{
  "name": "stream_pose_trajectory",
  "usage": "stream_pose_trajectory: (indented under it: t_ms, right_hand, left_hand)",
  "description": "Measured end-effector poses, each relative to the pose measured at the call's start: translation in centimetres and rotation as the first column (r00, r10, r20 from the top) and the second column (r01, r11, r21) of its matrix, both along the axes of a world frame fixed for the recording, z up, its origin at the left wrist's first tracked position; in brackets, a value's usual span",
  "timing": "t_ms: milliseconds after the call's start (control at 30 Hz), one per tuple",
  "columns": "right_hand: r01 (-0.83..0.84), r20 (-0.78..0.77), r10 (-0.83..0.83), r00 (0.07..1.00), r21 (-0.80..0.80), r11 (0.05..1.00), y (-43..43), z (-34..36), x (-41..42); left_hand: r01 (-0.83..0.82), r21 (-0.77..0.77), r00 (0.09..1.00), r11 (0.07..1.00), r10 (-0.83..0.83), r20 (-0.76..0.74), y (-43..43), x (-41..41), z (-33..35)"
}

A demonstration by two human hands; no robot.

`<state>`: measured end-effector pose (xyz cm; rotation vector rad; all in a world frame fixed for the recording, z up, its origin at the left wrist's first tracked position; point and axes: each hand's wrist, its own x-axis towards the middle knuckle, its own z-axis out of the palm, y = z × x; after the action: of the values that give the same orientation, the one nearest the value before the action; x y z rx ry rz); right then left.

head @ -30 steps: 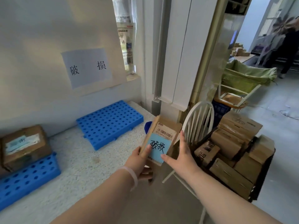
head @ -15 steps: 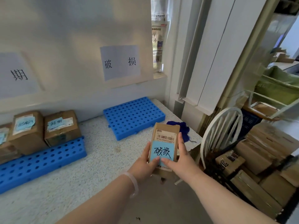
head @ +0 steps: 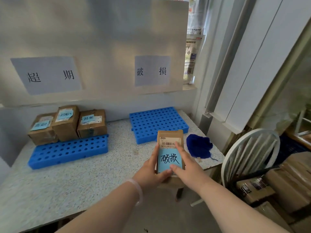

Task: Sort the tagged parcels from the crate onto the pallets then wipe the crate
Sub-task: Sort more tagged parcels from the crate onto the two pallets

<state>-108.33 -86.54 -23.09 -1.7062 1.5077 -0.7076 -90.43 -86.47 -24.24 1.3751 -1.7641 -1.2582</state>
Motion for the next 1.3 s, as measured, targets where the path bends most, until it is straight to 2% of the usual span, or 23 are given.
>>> stream_pose_trajectory:
  t_ms: [200, 433, 700, 1033, 1300]
  right_hand:
    - [-0.047, -0.037, 0.047, 0.998, -0.004, 0.999, -0.8, -0.2, -1.5]
    - [-0.08, -0.026, 0.08, 0.996, 0.016, 0.997, -3.9, -1.2, -1.3]
    - [-0.077, 0.068, 0.073, 0.995, 0.063, 0.995, -12.4, -2.3, 2.2]
    - [-0.032, 0.072, 0.02, 0.997, 0.162, 0.986, -23.9, -4.2, 8.3]
    - [-0.086, -0.061, 0.103, 0.993, 0.234, 0.968, -29.9, -5.0, 10.9]
  left_hand:
    - [-0.01, -0.04, 0.999, 0.999, 0.012, 0.053, -0.2, -1.7, 0.1]
    - [-0.103, 0.031, 0.994, 0.994, 0.104, -0.016, -2.7, -1.6, -0.8]
    - [-0.13, 0.128, 0.99, 0.983, 0.135, -0.034, -10.8, 1.6, -1.7]
    - [-0.092, 0.188, 0.994, 0.978, 0.101, -0.037, -22.8, 7.3, -3.1]
    - [-0.115, 0.246, 0.99, 0.963, 0.132, -0.053, -28.1, 9.3, -4.5]
